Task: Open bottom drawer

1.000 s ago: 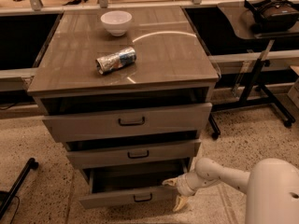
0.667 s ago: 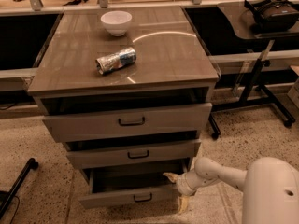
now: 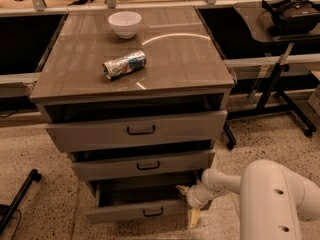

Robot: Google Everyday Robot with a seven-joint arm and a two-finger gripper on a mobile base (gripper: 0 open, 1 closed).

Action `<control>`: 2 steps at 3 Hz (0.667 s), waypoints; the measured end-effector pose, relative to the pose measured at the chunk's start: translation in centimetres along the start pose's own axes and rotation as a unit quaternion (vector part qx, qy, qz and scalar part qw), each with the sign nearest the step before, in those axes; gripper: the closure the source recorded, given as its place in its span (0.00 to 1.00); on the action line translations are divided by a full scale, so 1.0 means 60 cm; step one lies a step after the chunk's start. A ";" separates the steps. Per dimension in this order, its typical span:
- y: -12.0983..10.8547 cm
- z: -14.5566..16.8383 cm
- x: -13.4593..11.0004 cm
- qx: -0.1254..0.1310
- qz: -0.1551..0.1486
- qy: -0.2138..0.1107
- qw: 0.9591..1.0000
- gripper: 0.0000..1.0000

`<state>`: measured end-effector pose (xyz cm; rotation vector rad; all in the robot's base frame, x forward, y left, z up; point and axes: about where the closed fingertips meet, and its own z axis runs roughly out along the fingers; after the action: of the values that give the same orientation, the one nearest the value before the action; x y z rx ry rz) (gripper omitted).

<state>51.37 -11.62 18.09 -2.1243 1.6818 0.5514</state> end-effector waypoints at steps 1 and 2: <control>-0.002 0.016 0.017 -0.004 0.022 0.017 1.000 0.18; 0.019 0.014 0.019 -0.010 0.031 0.031 0.999 0.47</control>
Offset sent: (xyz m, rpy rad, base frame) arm -0.0131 -0.0106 -0.0154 -0.0992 0.0400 -0.0571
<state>50.47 -12.37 16.70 -2.1294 1.7883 0.5269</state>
